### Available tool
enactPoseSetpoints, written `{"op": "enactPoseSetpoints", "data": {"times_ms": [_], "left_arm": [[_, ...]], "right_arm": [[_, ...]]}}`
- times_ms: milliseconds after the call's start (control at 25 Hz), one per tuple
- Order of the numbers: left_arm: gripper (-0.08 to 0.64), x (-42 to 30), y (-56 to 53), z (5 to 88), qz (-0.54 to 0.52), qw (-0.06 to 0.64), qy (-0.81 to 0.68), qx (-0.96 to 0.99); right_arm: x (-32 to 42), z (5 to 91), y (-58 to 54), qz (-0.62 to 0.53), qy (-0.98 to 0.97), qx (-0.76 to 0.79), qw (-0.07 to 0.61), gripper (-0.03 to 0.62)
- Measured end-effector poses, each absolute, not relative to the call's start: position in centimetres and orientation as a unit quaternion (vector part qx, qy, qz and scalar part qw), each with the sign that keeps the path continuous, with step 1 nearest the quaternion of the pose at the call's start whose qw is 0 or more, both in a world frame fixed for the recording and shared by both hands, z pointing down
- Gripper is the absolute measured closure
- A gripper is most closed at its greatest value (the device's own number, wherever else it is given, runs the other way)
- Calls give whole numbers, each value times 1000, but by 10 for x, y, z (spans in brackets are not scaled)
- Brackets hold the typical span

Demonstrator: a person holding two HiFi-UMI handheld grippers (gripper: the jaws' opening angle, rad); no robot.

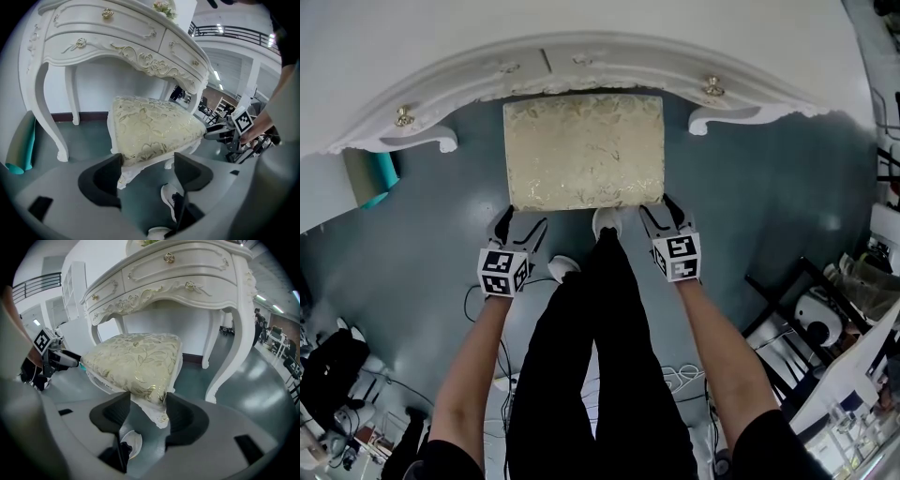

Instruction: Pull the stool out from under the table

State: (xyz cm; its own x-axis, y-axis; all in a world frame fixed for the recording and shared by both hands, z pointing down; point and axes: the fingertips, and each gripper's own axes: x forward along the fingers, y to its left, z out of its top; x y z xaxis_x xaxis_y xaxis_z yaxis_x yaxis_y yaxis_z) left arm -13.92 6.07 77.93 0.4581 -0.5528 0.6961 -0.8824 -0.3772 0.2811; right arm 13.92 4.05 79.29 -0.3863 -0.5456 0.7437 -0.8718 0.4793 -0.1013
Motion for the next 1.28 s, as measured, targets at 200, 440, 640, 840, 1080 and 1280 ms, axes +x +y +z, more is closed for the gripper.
{"op": "enactPoseSetpoints", "data": {"times_ms": [200, 440, 640, 840, 1080, 1280], "left_arm": [[209, -136, 68, 779, 254, 325, -451, 791], [210, -139, 67, 780, 256, 313, -455, 794], [210, -146, 61, 788, 261, 305, -474, 784], [195, -149, 51, 795, 257, 318, -475, 779], [187, -147, 46, 799, 255, 315, -449, 796], [189, -145, 47, 794, 263, 311, -443, 799]], "right_arm": [[140, 790, 42, 248, -797, 450, 317, 350], [141, 794, 40, 228, -807, 434, 328, 350], [143, 797, 36, 239, -795, 457, 319, 342], [145, 808, 38, 289, -793, 431, 319, 219], [129, 814, 33, 263, -809, 400, 341, 219], [131, 812, 34, 271, -805, 402, 342, 221]]}}
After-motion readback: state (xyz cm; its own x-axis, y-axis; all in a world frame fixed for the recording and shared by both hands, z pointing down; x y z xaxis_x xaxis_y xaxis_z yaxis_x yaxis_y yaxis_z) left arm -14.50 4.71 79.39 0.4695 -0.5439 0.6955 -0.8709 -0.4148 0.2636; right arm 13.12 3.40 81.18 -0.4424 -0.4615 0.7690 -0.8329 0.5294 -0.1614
